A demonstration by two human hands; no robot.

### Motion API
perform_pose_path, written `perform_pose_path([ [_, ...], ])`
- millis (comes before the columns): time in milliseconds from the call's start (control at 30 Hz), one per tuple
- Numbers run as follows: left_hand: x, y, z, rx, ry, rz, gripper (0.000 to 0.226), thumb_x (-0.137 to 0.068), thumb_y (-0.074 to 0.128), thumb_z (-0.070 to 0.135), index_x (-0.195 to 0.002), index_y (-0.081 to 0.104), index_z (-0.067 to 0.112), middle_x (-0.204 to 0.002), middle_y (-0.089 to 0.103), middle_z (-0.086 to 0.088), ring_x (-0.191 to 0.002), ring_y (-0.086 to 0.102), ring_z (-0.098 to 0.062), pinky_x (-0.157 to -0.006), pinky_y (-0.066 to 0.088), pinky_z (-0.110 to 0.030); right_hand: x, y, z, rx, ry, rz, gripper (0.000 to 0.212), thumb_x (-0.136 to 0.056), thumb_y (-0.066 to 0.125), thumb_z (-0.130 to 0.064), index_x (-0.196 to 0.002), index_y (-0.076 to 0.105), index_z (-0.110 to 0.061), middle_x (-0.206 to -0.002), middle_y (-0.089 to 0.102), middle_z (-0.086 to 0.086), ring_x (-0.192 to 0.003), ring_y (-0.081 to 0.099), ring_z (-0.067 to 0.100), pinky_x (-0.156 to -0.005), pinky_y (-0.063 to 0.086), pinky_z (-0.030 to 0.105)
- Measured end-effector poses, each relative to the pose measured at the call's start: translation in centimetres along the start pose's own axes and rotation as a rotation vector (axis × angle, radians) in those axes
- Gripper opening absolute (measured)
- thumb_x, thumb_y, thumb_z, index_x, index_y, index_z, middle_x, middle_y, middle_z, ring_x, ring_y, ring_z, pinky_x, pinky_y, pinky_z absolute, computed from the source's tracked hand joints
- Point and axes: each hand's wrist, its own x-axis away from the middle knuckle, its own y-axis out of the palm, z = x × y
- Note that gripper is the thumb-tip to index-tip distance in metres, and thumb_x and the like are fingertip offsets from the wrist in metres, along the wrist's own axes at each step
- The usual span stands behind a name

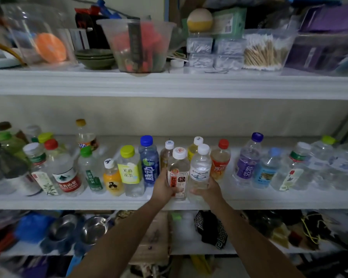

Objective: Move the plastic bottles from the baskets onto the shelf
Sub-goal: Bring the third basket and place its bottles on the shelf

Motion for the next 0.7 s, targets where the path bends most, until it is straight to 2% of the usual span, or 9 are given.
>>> perform_pose_path([
  [100, -0.2, 0.1, -0.1, -0.041, -0.006, -0.024, 0.074, -0.062, 0.081, -0.009, -0.124, 0.046, 0.009, -0.108, 0.062, 0.004, -0.106, 0.058, -0.015, -0.092, 0.046, -0.030, -0.7, 0.1, 0.2, 0.028, -0.017, -0.008, 0.058, -0.066, 0.076, 0.013, -0.112, 0.054, -0.016, -0.111, 0.064, 0.006, -0.108, 0.060, 0.027, -0.095, 0.048, 0.039],
  [233, -0.4, 0.3, -0.1, -0.076, 0.000, -0.017, 0.072, -0.065, 0.080, -0.008, -0.124, 0.044, 0.012, -0.109, 0.060, 0.005, -0.106, 0.057, -0.013, -0.095, 0.046, -0.031, -0.9, 0.0, 0.2, 0.061, -0.075, -0.045, 0.063, -0.065, 0.077, 0.012, -0.114, 0.051, -0.018, -0.112, 0.062, 0.004, -0.110, 0.059, 0.025, -0.092, 0.047, 0.033],
  [367, -0.7, 0.4, -0.2, -0.106, -0.013, 0.000, 0.069, -0.067, 0.080, -0.005, -0.122, 0.044, 0.014, -0.116, 0.061, 0.000, -0.109, 0.058, -0.016, -0.096, 0.047, -0.032, -0.7, -0.8, 0.6, 0.210, -0.189, -0.135, 0.076, -0.062, 0.082, 0.006, -0.119, 0.043, -0.026, -0.116, 0.058, -0.001, -0.110, 0.055, 0.017, -0.094, 0.043, 0.030],
  [467, -0.9, 0.5, -0.2, -0.131, -0.028, 0.014, 0.068, -0.067, 0.080, -0.005, -0.124, 0.046, 0.010, -0.119, 0.062, -0.005, -0.108, 0.059, -0.016, -0.093, 0.047, -0.030, -0.6, -1.0, 0.6, 0.257, -0.200, -0.138, 0.077, -0.065, 0.082, 0.002, -0.128, 0.043, -0.018, -0.115, 0.056, -0.003, -0.108, 0.052, 0.013, -0.091, 0.039, 0.025],
  [567, -1.2, 0.4, -0.2, -0.191, -0.044, -0.001, 0.065, -0.069, 0.080, -0.001, -0.123, 0.046, 0.009, -0.119, 0.064, -0.006, -0.106, 0.061, -0.017, -0.095, 0.049, -0.035, -0.9, -0.9, 0.7, 0.288, -0.202, -0.124, 0.077, -0.065, 0.082, 0.003, -0.130, 0.044, -0.012, -0.116, 0.056, -0.002, -0.109, 0.052, 0.013, -0.087, 0.037, 0.021],
  [700, -1.7, 0.3, 0.0, -0.267, -0.074, 0.001, 0.061, -0.071, 0.080, 0.002, -0.121, 0.047, 0.007, -0.117, 0.066, -0.010, -0.107, 0.064, -0.025, -0.092, 0.050, -0.035, -1.5, -0.7, 1.0, 0.331, -0.185, -0.106, 0.080, -0.063, 0.084, 0.000, -0.131, 0.043, -0.010, -0.123, 0.058, 0.003, -0.113, 0.053, 0.017, -0.088, 0.037, 0.023],
])
